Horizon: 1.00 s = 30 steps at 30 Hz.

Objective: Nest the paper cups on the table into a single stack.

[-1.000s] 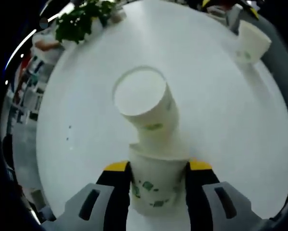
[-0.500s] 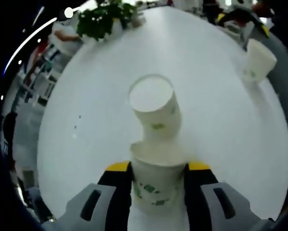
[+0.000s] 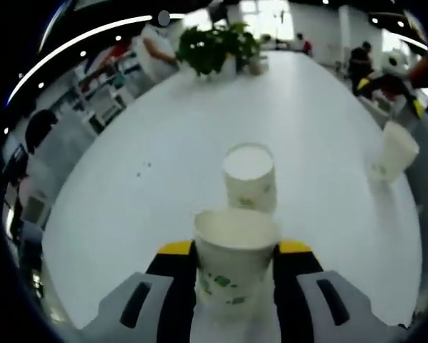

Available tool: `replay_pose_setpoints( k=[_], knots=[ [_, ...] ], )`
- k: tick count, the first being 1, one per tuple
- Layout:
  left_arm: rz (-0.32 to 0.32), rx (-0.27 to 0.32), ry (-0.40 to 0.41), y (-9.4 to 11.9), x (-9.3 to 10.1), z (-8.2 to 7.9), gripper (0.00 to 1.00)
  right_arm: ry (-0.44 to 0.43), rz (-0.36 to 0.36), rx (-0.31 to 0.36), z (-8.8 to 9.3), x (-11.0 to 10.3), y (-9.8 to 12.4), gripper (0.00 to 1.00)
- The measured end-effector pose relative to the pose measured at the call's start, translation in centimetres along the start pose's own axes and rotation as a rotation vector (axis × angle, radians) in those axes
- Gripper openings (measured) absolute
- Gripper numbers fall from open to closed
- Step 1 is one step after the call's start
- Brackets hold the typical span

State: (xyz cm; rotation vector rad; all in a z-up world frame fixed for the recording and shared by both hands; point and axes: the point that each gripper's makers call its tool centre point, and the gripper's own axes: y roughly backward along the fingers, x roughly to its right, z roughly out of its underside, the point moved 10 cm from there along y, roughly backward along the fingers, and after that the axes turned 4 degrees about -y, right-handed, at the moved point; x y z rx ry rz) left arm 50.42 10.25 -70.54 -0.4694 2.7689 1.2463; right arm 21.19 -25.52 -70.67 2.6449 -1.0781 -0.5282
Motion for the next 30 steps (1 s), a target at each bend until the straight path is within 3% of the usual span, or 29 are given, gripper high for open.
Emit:
replay_pose_setpoints(
  k=[6,13,15,20,27,30],
  knots=[
    [-0.066,0.095,0.086,1.2,-0.6,-0.7,0.40,0.009,-0.003,0.004,-0.3,-0.1,0.1,1.00],
    [-0.165,0.276,0.236,2.9,-1.7,-2.9,0.40,0.023,0.003,0.015,-0.8,0.1,0.0,1.00],
    [-0.198,0.371,0.282,3.5,-1.9,-4.1,0.40,0.024,0.001,0.011,-0.8,0.0,0.0,1.00],
    [-0.288,0.490,0.333,4.3,-2.0,-5.7,0.40,0.026,-0.002,0.014,-0.8,0.0,-0.1,1.00],
    [-0.322,0.586,0.346,4.9,-1.4,-7.0,0.40,0.029,-0.006,0.017,-1.0,0.0,-0.2,1.00],
    [-0.324,0.591,0.340,5.1,-1.3,-7.2,0.40,0.032,-0.009,0.023,-1.3,0.0,-0.2,1.00]
  ],
)
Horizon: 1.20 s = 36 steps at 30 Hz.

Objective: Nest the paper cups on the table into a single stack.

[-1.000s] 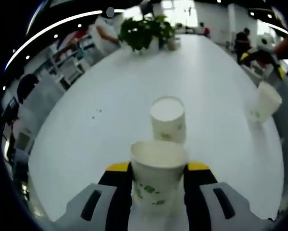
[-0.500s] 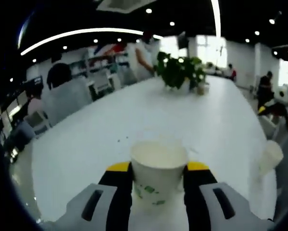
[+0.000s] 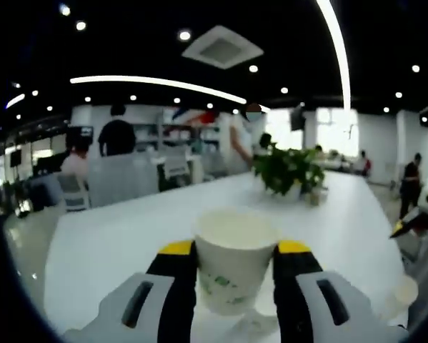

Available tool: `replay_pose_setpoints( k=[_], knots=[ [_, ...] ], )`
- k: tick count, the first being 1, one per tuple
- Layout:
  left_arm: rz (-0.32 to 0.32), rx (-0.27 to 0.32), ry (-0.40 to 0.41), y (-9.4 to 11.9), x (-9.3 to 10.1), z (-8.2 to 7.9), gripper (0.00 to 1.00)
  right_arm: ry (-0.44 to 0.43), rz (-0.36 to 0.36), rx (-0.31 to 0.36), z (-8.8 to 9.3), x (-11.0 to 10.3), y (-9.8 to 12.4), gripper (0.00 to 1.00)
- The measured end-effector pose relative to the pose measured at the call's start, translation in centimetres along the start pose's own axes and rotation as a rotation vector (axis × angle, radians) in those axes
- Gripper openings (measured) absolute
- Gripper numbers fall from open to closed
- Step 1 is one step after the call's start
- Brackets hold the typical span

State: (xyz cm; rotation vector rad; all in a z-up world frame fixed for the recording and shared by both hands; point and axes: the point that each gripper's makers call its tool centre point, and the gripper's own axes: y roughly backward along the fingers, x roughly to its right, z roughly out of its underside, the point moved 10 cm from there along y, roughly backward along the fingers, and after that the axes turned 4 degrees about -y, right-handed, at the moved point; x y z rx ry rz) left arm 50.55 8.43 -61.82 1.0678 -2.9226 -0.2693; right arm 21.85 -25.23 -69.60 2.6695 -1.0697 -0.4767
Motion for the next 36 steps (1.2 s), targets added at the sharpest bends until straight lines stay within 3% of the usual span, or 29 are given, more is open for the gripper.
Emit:
replay_pose_setpoints(
  k=[10,20,25,36],
  knots=[
    [0.019,0.032,0.005,0.6,0.9,-0.9,0.40,0.010,-0.007,0.004,-0.1,-0.3,0.0,1.00],
    [0.045,0.071,0.015,1.1,3.8,-1.5,0.40,0.021,-0.013,0.015,-0.3,-0.5,0.1,1.00],
    [0.018,0.094,0.021,1.7,5.6,-1.4,0.40,0.022,-0.015,0.016,-0.2,-0.8,0.3,1.00],
    [0.045,0.113,0.027,2.5,7.6,-0.7,0.40,0.024,-0.013,0.017,0.2,-1.1,0.9,1.00]
  ],
)
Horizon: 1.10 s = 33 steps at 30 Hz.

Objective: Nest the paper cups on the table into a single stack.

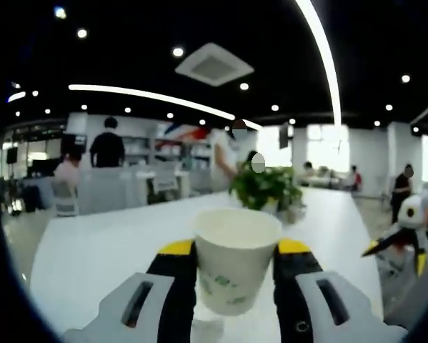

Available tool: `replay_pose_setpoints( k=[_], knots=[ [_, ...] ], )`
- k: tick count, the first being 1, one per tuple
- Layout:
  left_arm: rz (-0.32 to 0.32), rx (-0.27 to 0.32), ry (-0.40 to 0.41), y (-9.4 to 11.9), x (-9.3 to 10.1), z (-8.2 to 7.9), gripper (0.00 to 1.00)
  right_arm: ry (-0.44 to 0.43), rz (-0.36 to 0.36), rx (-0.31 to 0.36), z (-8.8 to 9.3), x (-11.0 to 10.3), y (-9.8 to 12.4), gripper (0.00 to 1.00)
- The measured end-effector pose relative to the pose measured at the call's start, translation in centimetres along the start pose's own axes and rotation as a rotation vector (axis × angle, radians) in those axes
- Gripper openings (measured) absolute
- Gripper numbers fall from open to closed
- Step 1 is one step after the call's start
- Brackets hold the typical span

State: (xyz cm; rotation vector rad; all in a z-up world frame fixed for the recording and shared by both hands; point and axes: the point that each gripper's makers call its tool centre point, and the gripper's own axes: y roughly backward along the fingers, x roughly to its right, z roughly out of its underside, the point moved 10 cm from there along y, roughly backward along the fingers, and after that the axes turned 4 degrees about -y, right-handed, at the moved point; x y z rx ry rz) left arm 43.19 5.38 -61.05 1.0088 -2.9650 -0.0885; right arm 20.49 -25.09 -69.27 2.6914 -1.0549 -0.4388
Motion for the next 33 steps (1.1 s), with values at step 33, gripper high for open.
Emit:
replay_pose_setpoints(
  k=[33],
  knots=[
    [0.046,0.081,0.006,3.2,9.2,0.3,0.40,0.008,-0.009,0.022,0.2,-0.7,0.4,1.00]
  ],
)
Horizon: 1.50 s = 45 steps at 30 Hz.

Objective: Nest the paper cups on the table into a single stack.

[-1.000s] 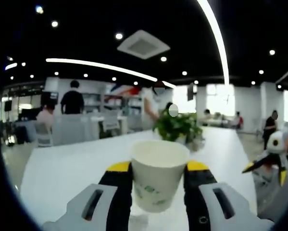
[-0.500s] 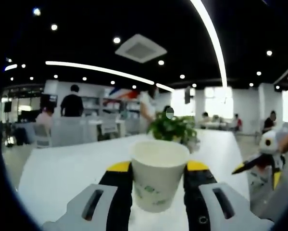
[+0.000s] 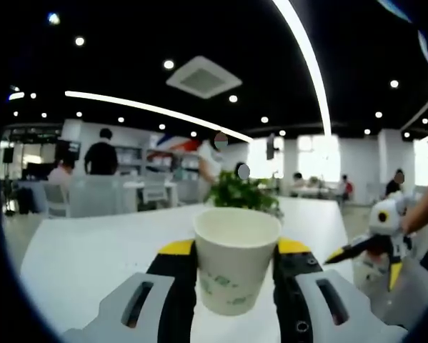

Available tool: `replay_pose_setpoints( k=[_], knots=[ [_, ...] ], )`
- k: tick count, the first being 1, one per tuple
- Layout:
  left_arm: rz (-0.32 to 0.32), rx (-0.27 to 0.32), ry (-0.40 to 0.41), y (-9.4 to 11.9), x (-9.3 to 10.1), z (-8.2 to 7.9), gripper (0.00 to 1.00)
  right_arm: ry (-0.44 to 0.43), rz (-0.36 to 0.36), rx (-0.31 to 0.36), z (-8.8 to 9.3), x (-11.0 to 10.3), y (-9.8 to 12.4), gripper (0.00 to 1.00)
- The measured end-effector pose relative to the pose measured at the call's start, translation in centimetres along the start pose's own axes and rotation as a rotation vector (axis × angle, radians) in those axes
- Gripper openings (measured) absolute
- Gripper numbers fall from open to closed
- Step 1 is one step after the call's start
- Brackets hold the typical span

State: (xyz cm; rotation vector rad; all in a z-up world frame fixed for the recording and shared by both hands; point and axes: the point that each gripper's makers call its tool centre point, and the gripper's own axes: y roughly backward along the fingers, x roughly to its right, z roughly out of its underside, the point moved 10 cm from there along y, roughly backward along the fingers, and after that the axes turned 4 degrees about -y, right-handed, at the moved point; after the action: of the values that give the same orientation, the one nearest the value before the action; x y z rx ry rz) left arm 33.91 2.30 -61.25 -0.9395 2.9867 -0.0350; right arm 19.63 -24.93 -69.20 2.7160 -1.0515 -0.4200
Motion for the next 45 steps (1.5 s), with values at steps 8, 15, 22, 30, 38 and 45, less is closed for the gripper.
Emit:
replay_pose_setpoints(
  k=[8,15,22,30,38,45],
  knots=[
    [0.020,0.018,0.000,0.1,1.7,-0.2,0.40,-0.002,0.001,0.003,0.1,-0.1,0.1,1.00],
    [0.035,0.024,0.013,0.2,3.1,0.0,0.40,-0.001,-0.003,-0.001,0.2,-0.2,0.1,1.00],
    [0.065,0.024,0.008,0.4,5.2,0.3,0.40,-0.006,0.001,0.005,0.3,0.0,0.0,1.00],
    [0.084,0.026,0.010,0.6,6.8,1.0,0.40,-0.010,0.000,0.004,0.4,-0.1,0.0,1.00],
    [0.093,0.029,0.023,1.1,8.7,1.5,0.40,-0.012,0.005,0.004,0.6,-0.1,0.2,1.00],
    [0.089,0.030,0.032,1.6,9.6,1.6,0.40,-0.015,0.004,0.003,0.8,-0.3,0.2,1.00]
  ],
)
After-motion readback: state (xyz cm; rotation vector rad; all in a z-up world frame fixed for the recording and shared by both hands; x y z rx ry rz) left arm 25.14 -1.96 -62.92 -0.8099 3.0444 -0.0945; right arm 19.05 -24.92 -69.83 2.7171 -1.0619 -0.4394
